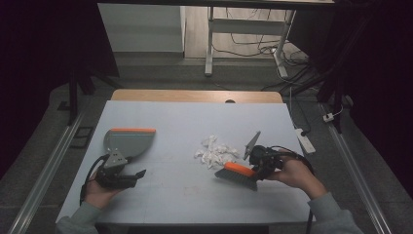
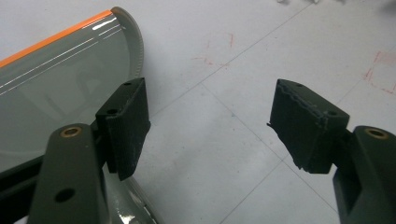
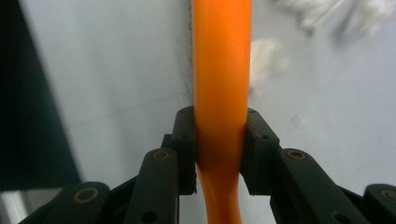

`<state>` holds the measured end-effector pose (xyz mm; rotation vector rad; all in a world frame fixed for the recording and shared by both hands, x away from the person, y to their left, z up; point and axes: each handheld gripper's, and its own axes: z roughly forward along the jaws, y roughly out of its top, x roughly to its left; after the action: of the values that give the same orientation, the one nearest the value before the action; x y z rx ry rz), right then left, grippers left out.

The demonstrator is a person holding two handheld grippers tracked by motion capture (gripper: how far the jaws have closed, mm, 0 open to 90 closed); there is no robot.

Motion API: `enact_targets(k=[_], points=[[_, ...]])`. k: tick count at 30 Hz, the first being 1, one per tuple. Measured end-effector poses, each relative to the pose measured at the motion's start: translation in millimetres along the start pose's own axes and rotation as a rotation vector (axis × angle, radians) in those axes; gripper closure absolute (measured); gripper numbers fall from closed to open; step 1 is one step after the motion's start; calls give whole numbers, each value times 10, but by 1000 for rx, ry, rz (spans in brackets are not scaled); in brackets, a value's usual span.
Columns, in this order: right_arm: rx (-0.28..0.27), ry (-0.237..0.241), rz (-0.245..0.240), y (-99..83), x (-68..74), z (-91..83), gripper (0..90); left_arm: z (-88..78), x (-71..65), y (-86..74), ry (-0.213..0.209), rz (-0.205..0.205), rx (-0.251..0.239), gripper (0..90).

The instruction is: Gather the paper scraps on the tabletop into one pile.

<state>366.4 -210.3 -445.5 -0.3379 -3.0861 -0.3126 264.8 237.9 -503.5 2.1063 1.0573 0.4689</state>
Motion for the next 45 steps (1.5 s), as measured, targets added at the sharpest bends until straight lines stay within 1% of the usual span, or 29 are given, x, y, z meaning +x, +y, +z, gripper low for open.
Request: enact_targets(k=[4,7,9,10,12,14,15,16,17,18,19,20,21,22,25,26,29,30,31,32,34,35,38,42,44,45], points=[[14,-39,16,179,-147,59,702,-5,6,-6,-2,-3,-2,290],[0,-96,35,273,-224,67,702,-10,9,-10,-2,-5,-4,290],[-32,-133,63,291,-266,44,703,-12,5,-10,-3,-3,-4,290],[-46,-137,78,288,-286,33,703,-14,2,-10,-3,-1,-4,290],[-82,-137,99,267,-287,4,703,-19,-3,-11,-3,-1,-6,290],[-130,-120,126,218,-276,-56,703,-23,-2,-13,-4,-1,-7,290],[-169,-110,155,187,-257,-101,703,-24,0,-13,-3,-2,-7,290],[-209,-101,197,144,-245,-152,702,-24,3,-13,-3,-3,-7,291],[-251,-87,269,83,-239,-221,703,-24,3,-13,-3,-4,-7,291],[-270,-87,312,46,-230,-259,702,-24,2,-12,-2,-3,-7,291],[-276,-96,363,-5,-220,-305,703,-23,-1,-11,-3,-2,-7,291],[-270,-117,420,-55,-207,-341,703,-23,-4,-10,-3,-1,-7,291],[-256,-141,479,-108,-198,-365,703,-25,-8,-10,-4,2,-7,291],[-229,-157,555,-185,-197,-383,703,-26,-9,-9,-5,2,-8,291],[-172,-162,707,-370,-229,-368,703,-31,-4,-8,-7,0,-13,291],[-147,-160,748,-430,-248,-347,703,-31,-2,-8,-8,0,-14,292],[-61,-158,832,-532,-320,-241,703,-24,-5,-2,-12,2,-15,292],[-31,-159,843,-538,-349,-199,704,-23,-8,1,-13,4,-16,292],[-22,-176,853,-529,-372,-178,704,-24,-10,3,-14,5,-17,292],[-15,-175,863,-520,-397,-177,704,-24,-12,5,-15,7,-18,292],[-16,-131,873,-470,-461,-168,704,-23,-16,5,-18,10,-19,292],[-18,-121,879,-429,-484,-149,704,-23,-17,4,-18,11,-19,292],[-17,-114,870,-257,-549,-102,704,-25,-12,0,-19,10,-20,292],[-46,-77,867,-91,-618,-45,704,-38,-8,-6,-19,10,-23,292],[-82,-31,870,-30,-642,-21,704,-36,-8,-7,-19,10,-22,292],[-114,-5,877,-8,-651,-8,704,-34,-8,-7,-19,11,-20,292]])
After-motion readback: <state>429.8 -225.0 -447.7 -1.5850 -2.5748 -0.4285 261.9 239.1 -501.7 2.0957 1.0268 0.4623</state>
